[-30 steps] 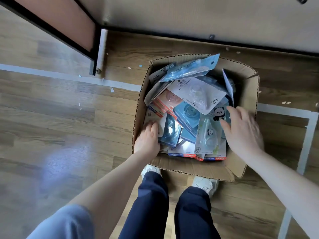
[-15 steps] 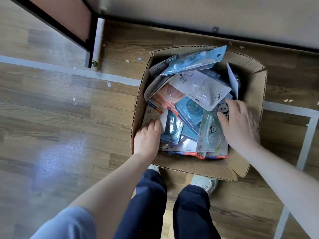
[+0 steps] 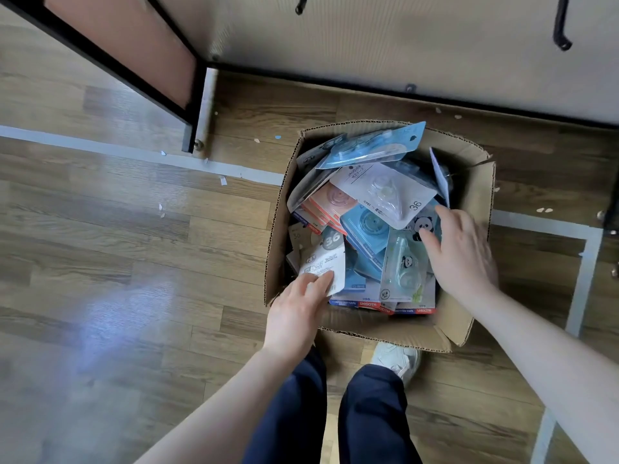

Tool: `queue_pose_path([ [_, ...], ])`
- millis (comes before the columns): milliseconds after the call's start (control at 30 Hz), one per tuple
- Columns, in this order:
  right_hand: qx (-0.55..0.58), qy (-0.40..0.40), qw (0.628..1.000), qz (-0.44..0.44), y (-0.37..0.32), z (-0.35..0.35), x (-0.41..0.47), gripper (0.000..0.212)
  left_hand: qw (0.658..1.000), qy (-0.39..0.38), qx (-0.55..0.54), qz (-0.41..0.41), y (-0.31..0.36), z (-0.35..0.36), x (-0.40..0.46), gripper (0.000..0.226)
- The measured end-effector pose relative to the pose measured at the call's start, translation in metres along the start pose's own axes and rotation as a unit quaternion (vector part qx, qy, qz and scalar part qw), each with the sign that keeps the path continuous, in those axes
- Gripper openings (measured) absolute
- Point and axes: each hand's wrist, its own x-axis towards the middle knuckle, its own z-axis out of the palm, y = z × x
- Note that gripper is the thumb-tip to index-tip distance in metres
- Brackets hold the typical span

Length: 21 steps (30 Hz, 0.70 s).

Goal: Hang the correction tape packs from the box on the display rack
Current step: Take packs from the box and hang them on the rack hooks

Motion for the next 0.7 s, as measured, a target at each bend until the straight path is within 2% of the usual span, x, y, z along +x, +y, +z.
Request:
queue_pose_path([
  [67, 0.007, -0.001, 1.0, 0.004, -0.003, -0.003, 0.006, 0.049, 0.999, -0.014, -0.045, -0.012, -0.001, -0.006, 0.0, 0.036],
  [200, 0.01, -0.003, 1.0, 0.0, -0.01, -0.004, 0.021, 0.048, 0.998, -0.022, -0.065, -0.005, -0.006, -0.01, 0.005, 0.03],
  [300, 0.008, 0.006, 1.0, -0.015, -0.014, -0.003, 0.031, 0.046, 0.997, 0.007, -0.072, -0.015, -0.01, -0.008, 0.008, 0.025],
  [467, -0.006, -0.007, 0.999, -0.044, -0.022, 0.003, 0.049, 0.049, 0.995, 0.083, -0.055, 0.015, -0.017, -0.005, 0.021, 0.024],
  [700, -0.047, -0.053, 0.997, -0.03, -0.033, 0.012, 0.073, 0.056, 0.993, 0.081, -0.076, 0.037, -0.018, -0.011, 0.027, 0.028],
])
